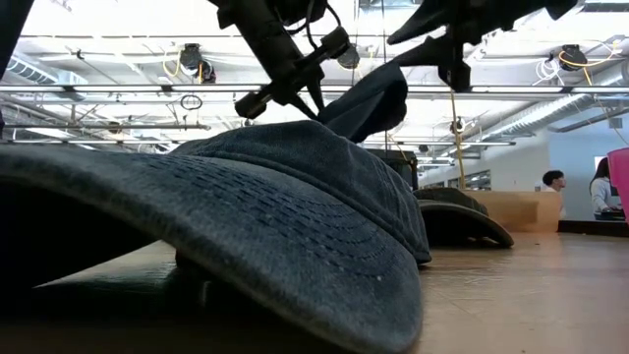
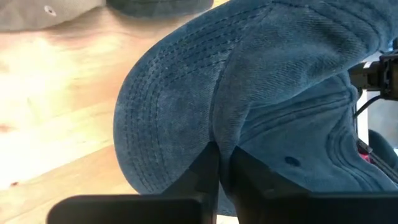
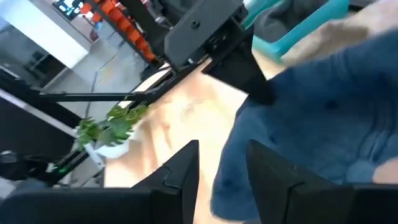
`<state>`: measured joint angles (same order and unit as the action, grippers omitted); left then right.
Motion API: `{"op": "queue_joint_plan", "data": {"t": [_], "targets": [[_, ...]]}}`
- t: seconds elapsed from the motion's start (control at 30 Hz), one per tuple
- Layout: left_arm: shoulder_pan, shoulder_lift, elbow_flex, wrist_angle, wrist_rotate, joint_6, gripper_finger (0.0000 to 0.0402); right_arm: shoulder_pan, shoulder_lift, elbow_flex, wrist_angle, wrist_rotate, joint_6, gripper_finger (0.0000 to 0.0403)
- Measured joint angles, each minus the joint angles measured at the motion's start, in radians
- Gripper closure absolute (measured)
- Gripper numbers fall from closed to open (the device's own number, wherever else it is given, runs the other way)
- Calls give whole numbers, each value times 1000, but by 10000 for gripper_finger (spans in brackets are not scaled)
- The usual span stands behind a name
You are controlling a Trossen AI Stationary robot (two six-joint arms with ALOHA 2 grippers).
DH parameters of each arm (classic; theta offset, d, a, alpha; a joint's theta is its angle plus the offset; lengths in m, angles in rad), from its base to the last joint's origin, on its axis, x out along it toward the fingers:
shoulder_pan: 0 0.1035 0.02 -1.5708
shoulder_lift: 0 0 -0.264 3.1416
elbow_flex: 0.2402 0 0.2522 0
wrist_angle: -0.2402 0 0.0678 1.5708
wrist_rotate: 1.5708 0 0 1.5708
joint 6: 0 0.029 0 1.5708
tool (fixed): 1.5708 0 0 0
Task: Pick & Place hat
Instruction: Put the top blue cap into the red bin
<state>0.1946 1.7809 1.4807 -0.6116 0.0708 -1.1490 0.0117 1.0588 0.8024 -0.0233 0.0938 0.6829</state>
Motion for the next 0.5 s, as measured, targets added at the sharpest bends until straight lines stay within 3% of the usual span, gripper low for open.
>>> {"op": "queue_joint_plan", "data": {"t": [0.3, 0.5], "targets": [[7, 0, 0, 4, 40, 71, 394, 3, 95, 70, 44, 40, -192, 293], [10, 0, 0, 4, 40, 75, 367, 3, 194, 175, -32, 41, -265, 291]]}}
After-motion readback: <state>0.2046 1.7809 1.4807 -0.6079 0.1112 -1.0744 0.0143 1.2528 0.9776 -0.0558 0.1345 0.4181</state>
